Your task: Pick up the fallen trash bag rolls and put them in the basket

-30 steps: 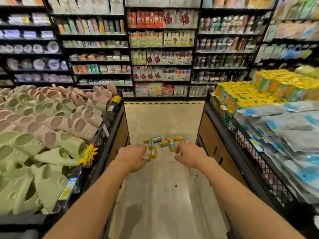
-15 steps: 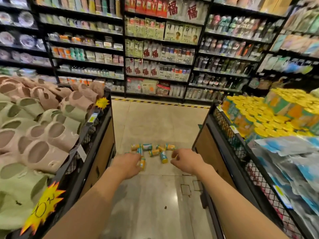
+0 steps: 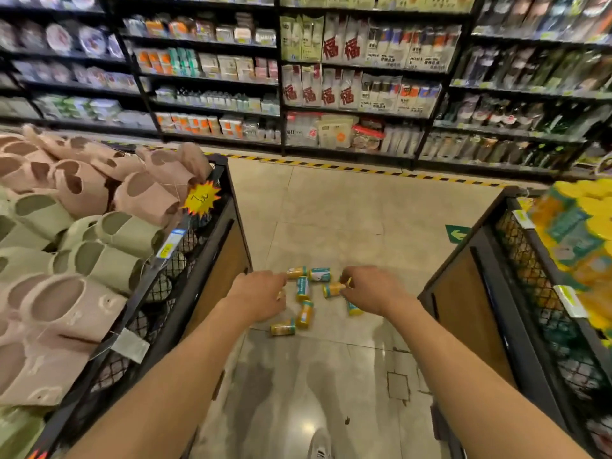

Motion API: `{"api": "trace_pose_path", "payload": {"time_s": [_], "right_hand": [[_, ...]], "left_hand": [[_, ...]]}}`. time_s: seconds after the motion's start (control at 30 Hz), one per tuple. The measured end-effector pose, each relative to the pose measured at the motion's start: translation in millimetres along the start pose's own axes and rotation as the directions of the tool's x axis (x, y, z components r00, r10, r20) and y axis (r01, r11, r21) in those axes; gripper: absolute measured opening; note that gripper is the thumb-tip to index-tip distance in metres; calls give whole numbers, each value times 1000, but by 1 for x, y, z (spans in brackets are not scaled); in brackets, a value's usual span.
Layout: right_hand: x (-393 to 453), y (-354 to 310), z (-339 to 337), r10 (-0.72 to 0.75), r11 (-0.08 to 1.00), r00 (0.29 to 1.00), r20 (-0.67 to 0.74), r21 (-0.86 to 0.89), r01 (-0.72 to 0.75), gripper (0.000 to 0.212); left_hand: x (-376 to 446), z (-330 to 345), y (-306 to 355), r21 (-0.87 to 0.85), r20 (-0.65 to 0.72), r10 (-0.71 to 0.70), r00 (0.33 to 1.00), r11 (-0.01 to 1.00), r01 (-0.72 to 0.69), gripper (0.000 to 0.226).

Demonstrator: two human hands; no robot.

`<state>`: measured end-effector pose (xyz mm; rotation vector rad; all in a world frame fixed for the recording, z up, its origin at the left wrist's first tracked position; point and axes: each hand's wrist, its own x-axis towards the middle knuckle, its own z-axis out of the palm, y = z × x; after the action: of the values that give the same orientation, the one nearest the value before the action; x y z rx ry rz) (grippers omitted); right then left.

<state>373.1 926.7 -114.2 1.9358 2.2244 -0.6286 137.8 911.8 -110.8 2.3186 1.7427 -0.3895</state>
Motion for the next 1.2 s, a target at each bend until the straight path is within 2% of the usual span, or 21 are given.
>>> {"api": "trace_pose_path", "payload": {"time_s": [0.3, 0.47, 0.6, 0.77, 0.9, 1.0, 1.2], "right_hand": [[148, 28, 19, -126, 986, 979, 159, -86, 141, 41], [238, 31, 33, -196, 959, 955, 221, -161, 234, 45], [321, 42, 73, -276, 909, 918, 284, -234, 345, 54], [427, 71, 185, -394, 858, 851, 348, -194, 476, 52], [495, 106, 311, -486, 801, 808, 334, -201, 565, 54], [539, 132, 410, -528, 776, 779, 338, -180, 604, 56], [614, 176, 585, -685, 624, 650, 330, -195, 757, 59]], "left_hand": [[131, 16, -44, -28, 114, -35, 993, 999, 38, 34], [217, 56, -85, -37, 179, -7, 984, 999, 13, 37], [300, 110, -109, -60, 210, 19, 978, 998, -7, 45], [383, 228, -120, -123, 274, 35, 961, 992, -1, 50], [435, 354, -124, -139, 284, 26, 959, 990, 14, 53], [470, 457, -126, -161, 342, 24, 939, 986, 34, 55], [516, 647, -117, -77, 441, 37, 897, 997, -3, 83]]}}
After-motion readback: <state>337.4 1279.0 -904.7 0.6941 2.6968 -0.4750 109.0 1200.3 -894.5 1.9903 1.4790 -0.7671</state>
